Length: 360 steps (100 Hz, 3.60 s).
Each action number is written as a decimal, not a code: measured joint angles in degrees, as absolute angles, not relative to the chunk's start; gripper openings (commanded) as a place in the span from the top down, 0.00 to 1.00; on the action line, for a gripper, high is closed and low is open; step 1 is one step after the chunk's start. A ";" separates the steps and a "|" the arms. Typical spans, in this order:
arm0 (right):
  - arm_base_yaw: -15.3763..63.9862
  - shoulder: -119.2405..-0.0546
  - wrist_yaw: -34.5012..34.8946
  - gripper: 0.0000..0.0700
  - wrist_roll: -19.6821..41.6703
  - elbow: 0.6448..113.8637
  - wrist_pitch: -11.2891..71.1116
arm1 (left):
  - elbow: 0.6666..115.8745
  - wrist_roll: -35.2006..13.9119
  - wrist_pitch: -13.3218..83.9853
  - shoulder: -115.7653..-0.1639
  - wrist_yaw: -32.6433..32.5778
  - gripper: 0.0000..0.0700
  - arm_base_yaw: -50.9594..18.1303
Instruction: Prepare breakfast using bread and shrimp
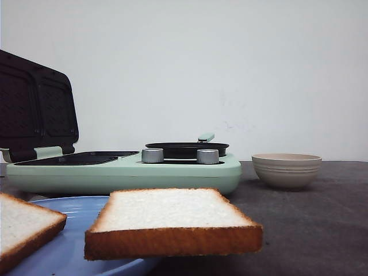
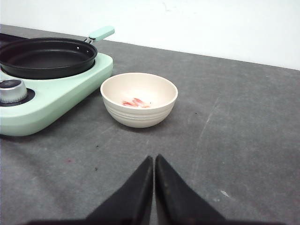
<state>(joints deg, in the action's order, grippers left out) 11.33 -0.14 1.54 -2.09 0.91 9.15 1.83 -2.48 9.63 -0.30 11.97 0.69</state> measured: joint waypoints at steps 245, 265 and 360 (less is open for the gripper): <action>11.33 -0.14 -3.25 1.00 -3.22 0.91 9.15 | 1.83 -2.48 9.63 -0.30 11.97 1.00 0.69; 11.33 -0.14 -3.22 1.00 -3.20 0.91 8.38 | 1.83 -2.48 9.63 -0.30 11.97 1.00 0.69; 11.33 -0.14 -3.05 1.00 0.54 0.89 6.61 | 1.83 -2.50 8.29 -0.30 11.94 1.00 0.69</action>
<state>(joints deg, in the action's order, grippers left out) 11.33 -0.14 -3.05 0.54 0.89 6.61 1.83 -2.50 8.29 -0.30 11.94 0.69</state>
